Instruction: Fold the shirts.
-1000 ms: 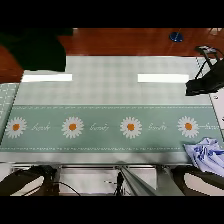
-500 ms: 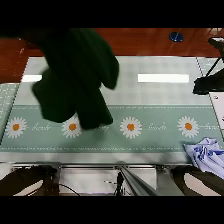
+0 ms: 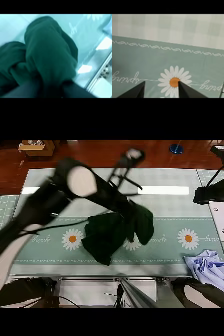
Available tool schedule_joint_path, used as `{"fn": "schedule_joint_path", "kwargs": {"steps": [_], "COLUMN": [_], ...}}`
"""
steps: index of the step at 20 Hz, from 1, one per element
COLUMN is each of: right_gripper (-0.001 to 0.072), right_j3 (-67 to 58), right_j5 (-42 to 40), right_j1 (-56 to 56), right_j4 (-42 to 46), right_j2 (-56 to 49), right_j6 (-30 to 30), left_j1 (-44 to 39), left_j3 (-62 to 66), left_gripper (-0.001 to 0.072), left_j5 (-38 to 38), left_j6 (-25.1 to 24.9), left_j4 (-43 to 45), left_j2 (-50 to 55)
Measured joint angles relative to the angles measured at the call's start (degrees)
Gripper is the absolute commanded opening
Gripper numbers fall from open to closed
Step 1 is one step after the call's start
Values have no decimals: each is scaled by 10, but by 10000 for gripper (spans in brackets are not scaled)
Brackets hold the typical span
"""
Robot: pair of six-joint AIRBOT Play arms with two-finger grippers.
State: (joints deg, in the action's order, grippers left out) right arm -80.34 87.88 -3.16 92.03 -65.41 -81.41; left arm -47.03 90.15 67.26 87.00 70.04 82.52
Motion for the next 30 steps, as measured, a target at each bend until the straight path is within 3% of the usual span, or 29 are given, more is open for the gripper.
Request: {"fn": "schedule_joint_path", "kwargs": {"steps": [1, 5, 11, 18, 24, 26, 30], "right_gripper": [473, 482, 482, 482, 495, 548, 549], "right_j3": [0, 0, 24, 142, 240, 272, 323], "right_j5": [-3, -11, -24, -76, -120, -137, -162], "right_j1": [0, 0, -32, -133, -154, -155, -156], "right_j4": [0, 8, 7, -172, -248, -272, -334], "right_j2": [0, 0, -1, -1, -1, -1, -2], "right_j6": [0, 0, 2, 63, 123, 141, 173], "left_j1": [-10, 16, 214, 438, 477, 480, 476], "left_j3": [-5, 0, -58, -355, -537, -570, -599], "left_gripper": [669, 672, 671, 672, 672, 672, 671], "left_j5": [-6, 31, 111, 111, 78, 64, 24], "left_j6": [0, -16, -41, -109, -190, -211, -246], "left_j4": [-2, 26, 70, -85, -160, -173, -215], "left_j2": [15, 16, -110, -249, -267, -264, -235]}}
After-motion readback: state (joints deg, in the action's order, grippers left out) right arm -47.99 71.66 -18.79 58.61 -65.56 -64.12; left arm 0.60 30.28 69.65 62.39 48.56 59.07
